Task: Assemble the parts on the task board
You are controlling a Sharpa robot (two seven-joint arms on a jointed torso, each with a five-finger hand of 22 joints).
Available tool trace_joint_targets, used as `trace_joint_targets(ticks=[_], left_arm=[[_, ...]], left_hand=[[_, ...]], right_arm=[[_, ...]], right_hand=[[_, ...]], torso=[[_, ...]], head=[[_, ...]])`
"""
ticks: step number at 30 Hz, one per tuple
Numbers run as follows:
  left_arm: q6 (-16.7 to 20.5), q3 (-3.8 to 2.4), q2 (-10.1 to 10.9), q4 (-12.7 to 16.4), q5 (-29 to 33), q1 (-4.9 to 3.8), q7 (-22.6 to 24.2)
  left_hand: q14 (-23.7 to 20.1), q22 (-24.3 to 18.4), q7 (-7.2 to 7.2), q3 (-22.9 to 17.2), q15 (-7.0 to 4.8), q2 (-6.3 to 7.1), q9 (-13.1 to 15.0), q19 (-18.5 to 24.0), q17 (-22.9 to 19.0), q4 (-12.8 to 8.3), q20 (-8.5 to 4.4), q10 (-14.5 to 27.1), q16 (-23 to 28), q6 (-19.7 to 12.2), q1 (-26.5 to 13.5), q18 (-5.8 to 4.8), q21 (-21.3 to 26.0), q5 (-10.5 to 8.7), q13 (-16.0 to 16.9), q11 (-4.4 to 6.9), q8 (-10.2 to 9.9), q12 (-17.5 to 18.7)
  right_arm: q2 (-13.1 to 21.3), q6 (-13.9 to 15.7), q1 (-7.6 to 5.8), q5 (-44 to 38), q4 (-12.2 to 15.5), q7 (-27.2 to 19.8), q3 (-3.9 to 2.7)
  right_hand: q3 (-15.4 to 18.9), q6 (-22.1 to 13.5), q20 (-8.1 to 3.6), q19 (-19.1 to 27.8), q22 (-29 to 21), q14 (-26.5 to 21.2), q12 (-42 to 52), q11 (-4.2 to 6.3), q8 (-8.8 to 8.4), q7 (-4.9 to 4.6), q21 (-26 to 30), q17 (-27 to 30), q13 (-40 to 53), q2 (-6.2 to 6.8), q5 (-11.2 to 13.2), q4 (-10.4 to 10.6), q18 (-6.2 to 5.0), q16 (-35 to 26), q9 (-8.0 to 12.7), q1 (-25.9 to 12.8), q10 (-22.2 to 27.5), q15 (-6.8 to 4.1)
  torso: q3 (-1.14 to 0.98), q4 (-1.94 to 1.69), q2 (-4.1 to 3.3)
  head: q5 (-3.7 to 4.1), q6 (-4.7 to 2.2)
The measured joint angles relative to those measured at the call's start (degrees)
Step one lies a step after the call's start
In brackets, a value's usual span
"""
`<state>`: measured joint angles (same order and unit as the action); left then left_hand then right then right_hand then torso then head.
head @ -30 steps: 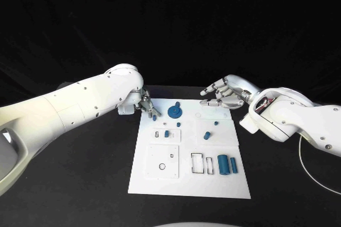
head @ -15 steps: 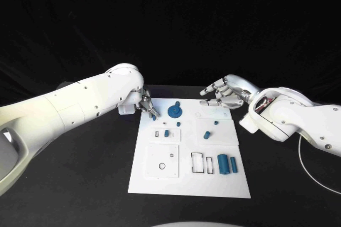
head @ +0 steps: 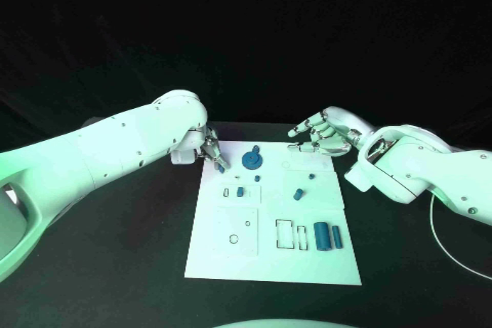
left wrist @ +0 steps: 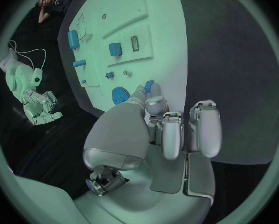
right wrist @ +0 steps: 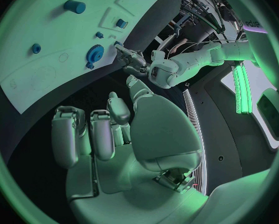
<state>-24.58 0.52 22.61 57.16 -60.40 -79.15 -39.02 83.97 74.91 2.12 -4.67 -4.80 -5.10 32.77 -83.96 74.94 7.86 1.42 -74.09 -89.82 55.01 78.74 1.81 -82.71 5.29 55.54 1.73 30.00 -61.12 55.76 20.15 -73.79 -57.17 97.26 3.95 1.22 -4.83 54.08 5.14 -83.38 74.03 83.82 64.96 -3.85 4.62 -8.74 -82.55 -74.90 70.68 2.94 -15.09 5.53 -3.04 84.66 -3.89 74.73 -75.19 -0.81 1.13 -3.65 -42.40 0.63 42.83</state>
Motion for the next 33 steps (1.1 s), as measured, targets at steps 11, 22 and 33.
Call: trace_joint_targets(ticks=[11, 22, 33], left_arm=[[0.2, 0.15, 0.6, 0.5, 0.6, 0.15, 1.1], [3.6, 0.2, 5.5, 7.7, 2.9, 0.19, 3.4], [10.1, 1.07, 13.3, 19.9, 4.3, 1.88, 6.7]], left_hand=[[0.0, 0.0, 0.54, -13.0, 0.0, 5.53, 0.9, -0.1, 0.0, 2.4, -0.09, -0.1, 0.0, -0.7, -2.7, 0.0, 0.0, 0.65, -1.3, -0.5, -0.1, 1.2], [0.0, 0.0, 0.42, -18.2, 0.0, 8.7, 1.5, -0.1, 0.0, 1.2, -0.09, -1.4, 0.0, -0.1, -5.1, 0.0, -0.7, 1.58, -0.6, -0.09, 0.4, 0.7], [0.0, 0.0, 0.13, -19.8, 0.0, 9.99, 1.6, -0.1, 0.0, 0.4, -0.09, -2.4, 0.0, 0.4, -6.1, 0.0, -0.9, 1.59, 0.0, 0.12, 0.6, 0.1]], right_arm=[[0.0, 0.0, 0.0, 0.0, 0.1, 0.0, 0.0], [0.1, 0.0, 0.01, 0.0, 0.2, 0.0, 0.0], [0.4, 0.0, 0.01, 0.0, 0.2, -0.1, 0.0]], right_hand=[[0.0, 0.0, 0.0, 0.0, 0.0, 0.0, 0.0, 0.0, 0.0, 0.0, 0.0, 0.0, 0.0, 0.0, 0.0, 0.0, 0.0, 0.0, 0.0, 0.0, 0.0, 0.0], [0.0, 0.0, 0.0, 0.0, -0.1, 0.0, 0.0, 0.0, 0.0, 0.0, 0.0, 0.0, 0.0, 0.0, 0.0, 0.0, 0.0, 0.0, 0.0, 0.0, 0.0, 0.0], [0.0, 0.0, 0.0, 0.0, -0.1, 0.0, 0.0, 0.0, 0.0, 0.0, 0.0, 0.0, 0.0, 0.0, 0.0, 0.0, 0.0, 0.0, 0.0, 0.0, 0.0, 0.0]], torso=[[-0.03, 0.0, 0.02], [-0.04, -0.04, 0.09], [-0.03, -0.11, 0.09]], head=[[-0.05, 0.09], [-0.09, 0.1], [-0.11, 0.15]])
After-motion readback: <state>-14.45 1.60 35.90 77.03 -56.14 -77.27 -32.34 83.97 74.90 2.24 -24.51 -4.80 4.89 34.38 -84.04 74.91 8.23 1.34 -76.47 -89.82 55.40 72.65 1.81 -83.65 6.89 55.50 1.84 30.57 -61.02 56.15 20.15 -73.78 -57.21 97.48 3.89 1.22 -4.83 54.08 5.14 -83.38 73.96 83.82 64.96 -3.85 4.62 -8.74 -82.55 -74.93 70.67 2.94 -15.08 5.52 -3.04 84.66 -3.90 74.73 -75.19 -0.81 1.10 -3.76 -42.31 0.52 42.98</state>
